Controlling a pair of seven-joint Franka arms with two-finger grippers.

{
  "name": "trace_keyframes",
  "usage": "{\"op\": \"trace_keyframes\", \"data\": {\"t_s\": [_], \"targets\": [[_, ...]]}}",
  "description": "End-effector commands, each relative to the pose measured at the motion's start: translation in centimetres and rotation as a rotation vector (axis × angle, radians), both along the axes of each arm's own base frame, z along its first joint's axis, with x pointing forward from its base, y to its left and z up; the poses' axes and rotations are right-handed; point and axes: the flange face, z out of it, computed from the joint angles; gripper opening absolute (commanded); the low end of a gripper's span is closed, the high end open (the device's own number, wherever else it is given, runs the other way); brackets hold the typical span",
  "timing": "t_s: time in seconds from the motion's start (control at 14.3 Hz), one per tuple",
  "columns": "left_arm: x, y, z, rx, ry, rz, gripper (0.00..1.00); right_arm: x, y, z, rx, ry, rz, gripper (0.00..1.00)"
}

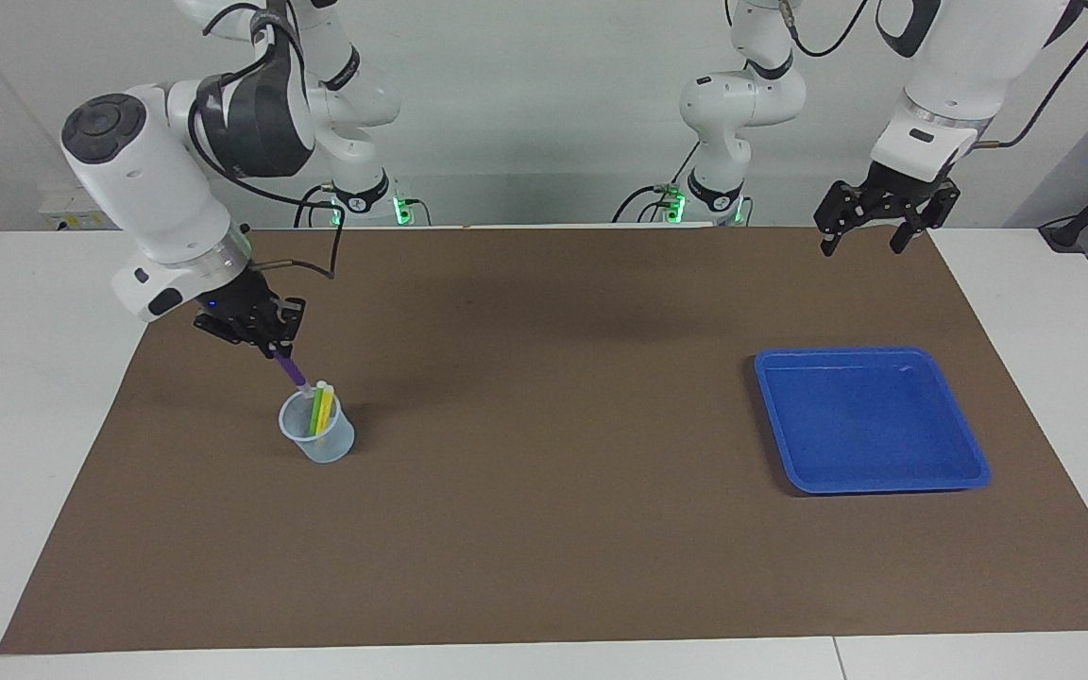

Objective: Right arm passes pens to left for tray arrangement
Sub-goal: 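Lift the purple pen with the right gripper while the left gripper approaches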

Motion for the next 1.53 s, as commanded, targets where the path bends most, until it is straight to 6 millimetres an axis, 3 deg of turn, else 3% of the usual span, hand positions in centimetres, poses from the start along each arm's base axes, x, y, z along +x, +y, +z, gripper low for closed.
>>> {"op": "trace_keyframes", "data": {"t_s": [0.0, 0.14, 0.28, 0.49, 0.84, 1.19, 1.32, 1.46], "targets": [[-0.9, 0.7, -0.2, -0.007, -0.006, 0.056, 0.99, -1.7, 1.9, 2.4, -0.024, 0.005, 0.042, 0.0], [-1.0, 1.1, -0.5, -0.012, -0.001, 0.16, 0.99, -2.5, 4.2, 3.7, -0.007, -0.014, 0.069, 0.0], [-1.5, 0.1, -1.5, -0.028, 0.018, 0.27, 0.99, -2.8, 7.5, 5.1, 0.02, -0.042, 0.072, 0.0], [-1.9, -1.1, -2.5, -0.125, 0.054, 0.436, 0.99, -2.9, 10.1, 5.8, 0.187, -0.03, -0.056, 0.0], [-2.1, -2.4, -5.3, -0.26, 0.158, 0.642, 0.99, -3.1, 16.7, 5.7, 0.35, -0.045, -0.326, 0.0], [-1.5, -4.8, -6.1, -0.488, 0.305, 1.03, 0.99, -4.5, 26.9, 5.1, 0.518, -0.053, -0.557, 0.0], [-1.2, -5.7, -6.5, -0.562, 0.354, 1.117, 0.98, -4.7, 29.1, 4.8, 0.557, -0.051, -0.643, 0.0], [-0.8, -6.3, -6.5, -0.602, 0.368, 1.167, 0.96, -4.6, 29.9, 4.8, 0.599, -0.029, -0.726, 0.0]]}}
